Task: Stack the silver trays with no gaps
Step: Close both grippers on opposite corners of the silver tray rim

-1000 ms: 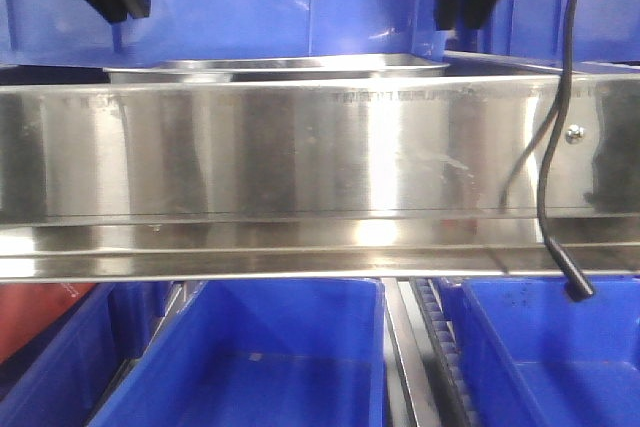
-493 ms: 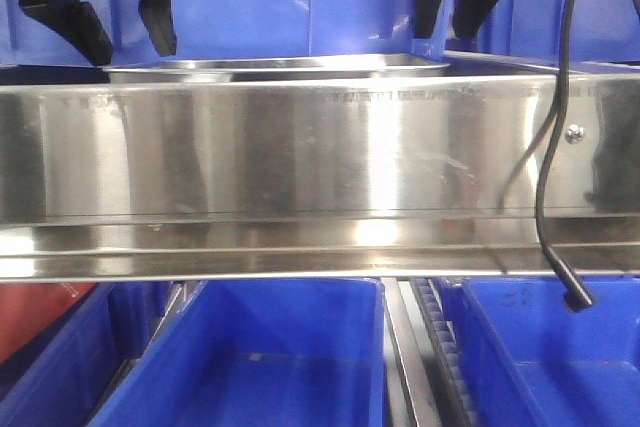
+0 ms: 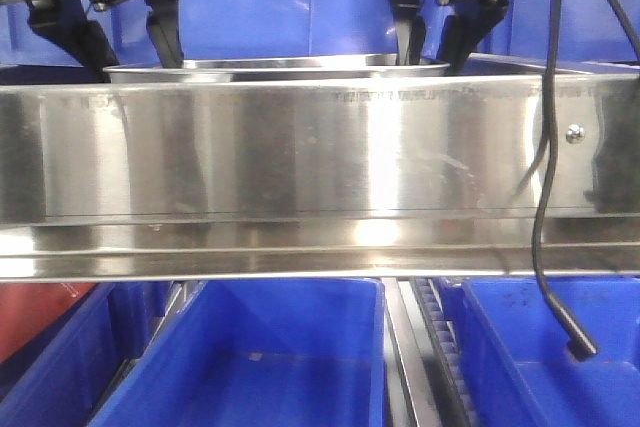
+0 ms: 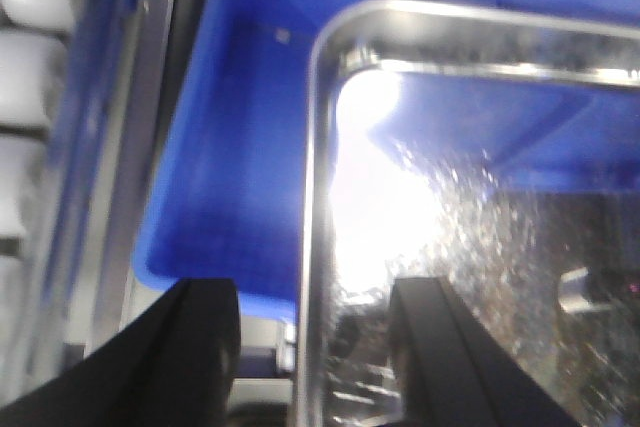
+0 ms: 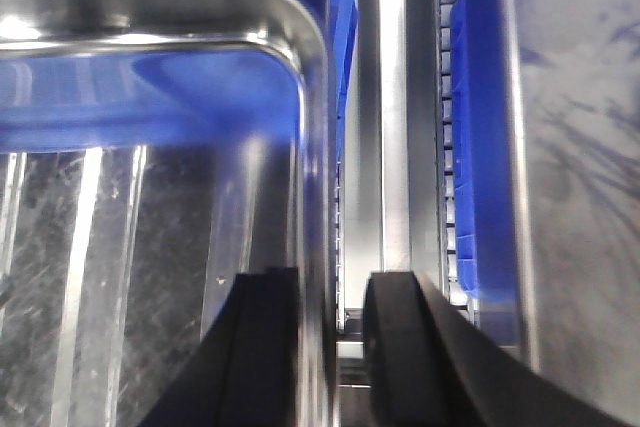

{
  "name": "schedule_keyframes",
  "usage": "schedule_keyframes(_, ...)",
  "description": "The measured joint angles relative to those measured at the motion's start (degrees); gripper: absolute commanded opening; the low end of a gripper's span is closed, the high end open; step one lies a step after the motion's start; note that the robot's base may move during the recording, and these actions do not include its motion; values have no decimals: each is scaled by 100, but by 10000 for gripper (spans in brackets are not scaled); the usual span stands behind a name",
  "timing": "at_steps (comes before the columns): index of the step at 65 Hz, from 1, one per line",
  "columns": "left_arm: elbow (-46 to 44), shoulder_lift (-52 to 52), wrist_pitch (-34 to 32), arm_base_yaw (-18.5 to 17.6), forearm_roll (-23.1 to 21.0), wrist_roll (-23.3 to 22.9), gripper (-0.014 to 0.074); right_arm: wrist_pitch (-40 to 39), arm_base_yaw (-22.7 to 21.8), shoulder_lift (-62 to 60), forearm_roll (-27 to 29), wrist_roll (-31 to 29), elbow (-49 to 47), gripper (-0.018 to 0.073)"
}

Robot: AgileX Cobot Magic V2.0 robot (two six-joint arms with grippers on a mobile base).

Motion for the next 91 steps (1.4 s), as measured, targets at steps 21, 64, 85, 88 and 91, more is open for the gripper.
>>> schedule_keyframes(21, 11, 83, -11, 0, -37, 0, 263, -67, 0, 127, 0, 0, -5, 109)
schedule_keyframes(64, 11, 127, -45, -10, 33, 0, 11, -85, 0, 127, 0, 0, -5, 109)
schedule_keyframes(85, 24, 127, -67, -10, 37, 0, -15, -85, 0, 127, 0, 0, -14, -39)
schedule_keyframes(88, 34, 127, -67, -10, 37, 0, -20, -85, 0, 127, 0, 11, -14, -92)
schedule_keyframes(91, 31, 127, -67, -10, 37, 0, -20, -96, 0, 127, 12, 34, -18, -83)
